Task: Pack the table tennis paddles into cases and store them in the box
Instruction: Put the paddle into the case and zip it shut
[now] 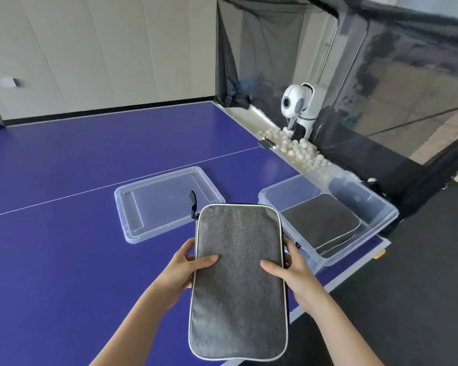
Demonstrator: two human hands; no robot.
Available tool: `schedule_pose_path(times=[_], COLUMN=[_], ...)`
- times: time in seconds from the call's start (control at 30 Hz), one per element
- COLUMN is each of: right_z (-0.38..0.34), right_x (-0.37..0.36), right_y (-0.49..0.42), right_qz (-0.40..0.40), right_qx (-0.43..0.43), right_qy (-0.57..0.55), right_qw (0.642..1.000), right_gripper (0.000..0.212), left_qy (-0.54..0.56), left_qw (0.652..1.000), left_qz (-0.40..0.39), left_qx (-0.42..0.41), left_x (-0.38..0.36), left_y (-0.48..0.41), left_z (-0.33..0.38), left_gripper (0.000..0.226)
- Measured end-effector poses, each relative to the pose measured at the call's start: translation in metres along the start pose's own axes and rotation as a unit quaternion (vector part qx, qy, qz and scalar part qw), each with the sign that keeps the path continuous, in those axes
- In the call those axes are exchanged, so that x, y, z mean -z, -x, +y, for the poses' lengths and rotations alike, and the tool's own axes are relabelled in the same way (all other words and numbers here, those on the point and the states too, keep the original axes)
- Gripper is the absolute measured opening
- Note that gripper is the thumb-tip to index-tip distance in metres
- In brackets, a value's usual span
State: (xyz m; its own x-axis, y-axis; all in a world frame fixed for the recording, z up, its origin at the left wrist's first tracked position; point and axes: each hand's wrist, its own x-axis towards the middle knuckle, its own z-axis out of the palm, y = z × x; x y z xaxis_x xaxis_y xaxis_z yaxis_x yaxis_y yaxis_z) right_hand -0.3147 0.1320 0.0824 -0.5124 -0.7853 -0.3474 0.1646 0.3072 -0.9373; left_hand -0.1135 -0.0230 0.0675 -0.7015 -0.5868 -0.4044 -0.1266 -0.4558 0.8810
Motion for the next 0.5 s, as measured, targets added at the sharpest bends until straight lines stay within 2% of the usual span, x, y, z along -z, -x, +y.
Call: schedule_pose_path(times=[0.1,0.37,0.5], right_z=[-0.009,-0.033,-0.045], right_x=[0.048,0.178,0.220], right_y=[0.003,0.009,0.002], right_qz=[0.003,0.005,-0.001], right_qx=[0.023,0.066,0.075], right_qy=[-0.007,-0.012,-0.012], right_qw=[1.000,0.998,0.997], right_gripper=[0.065,0.064,0.066], left_qy=[-0.010,-0.027,-0.027], left_qw=[1.000,0.998,0.997], left_qz=[0.001,-0.003,0.012], left_qx=[-0.012,-0.060,-0.073], left_x=[-0.049,-0.183,-0.225], left_y=[-0.012,-0.036,-0.048], left_z=[0.003,0.013,0.022], left_gripper=[0.082,0.079,0.066])
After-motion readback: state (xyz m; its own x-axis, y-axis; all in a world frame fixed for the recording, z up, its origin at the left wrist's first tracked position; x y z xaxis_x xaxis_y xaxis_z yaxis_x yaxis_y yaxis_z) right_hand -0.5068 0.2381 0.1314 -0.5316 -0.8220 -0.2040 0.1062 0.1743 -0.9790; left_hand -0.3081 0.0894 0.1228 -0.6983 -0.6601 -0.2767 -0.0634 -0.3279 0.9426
